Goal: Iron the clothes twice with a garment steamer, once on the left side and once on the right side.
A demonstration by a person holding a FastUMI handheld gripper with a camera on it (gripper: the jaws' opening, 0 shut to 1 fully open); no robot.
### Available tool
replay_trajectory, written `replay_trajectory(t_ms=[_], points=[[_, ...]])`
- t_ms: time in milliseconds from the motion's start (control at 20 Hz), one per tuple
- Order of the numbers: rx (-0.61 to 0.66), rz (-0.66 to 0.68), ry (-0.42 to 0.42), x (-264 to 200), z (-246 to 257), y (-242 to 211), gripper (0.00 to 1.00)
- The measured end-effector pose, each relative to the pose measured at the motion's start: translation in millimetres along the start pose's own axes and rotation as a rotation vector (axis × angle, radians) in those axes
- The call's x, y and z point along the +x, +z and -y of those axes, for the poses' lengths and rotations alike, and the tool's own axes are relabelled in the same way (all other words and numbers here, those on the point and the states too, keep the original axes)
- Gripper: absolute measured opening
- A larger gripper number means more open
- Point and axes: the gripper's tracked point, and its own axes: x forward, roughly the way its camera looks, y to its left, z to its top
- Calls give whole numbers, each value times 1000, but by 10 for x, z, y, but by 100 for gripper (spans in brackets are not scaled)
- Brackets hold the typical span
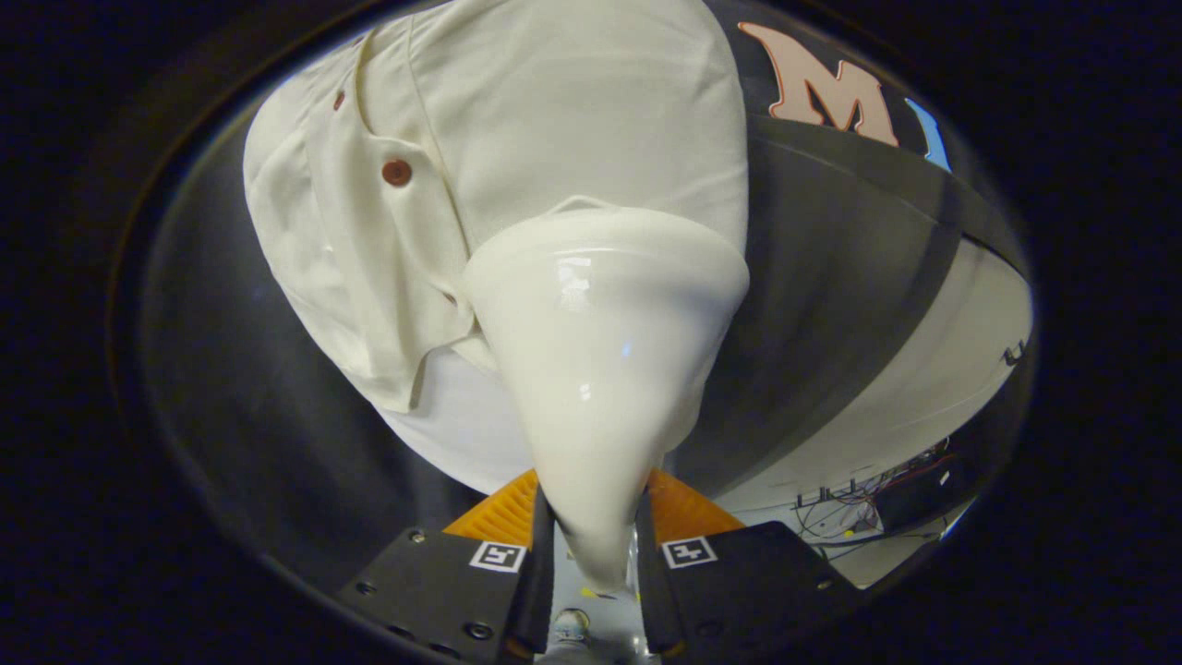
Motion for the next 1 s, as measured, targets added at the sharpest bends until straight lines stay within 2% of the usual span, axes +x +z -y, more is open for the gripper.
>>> replay_trajectory(t_ms=[200, 550, 1000], points=[[-4, 14, -65, -54, 115, -131, 39], [21, 24, -74, -300, -13, -398, 39], [91, 129, -107, -1001, -120, -322, 39]])
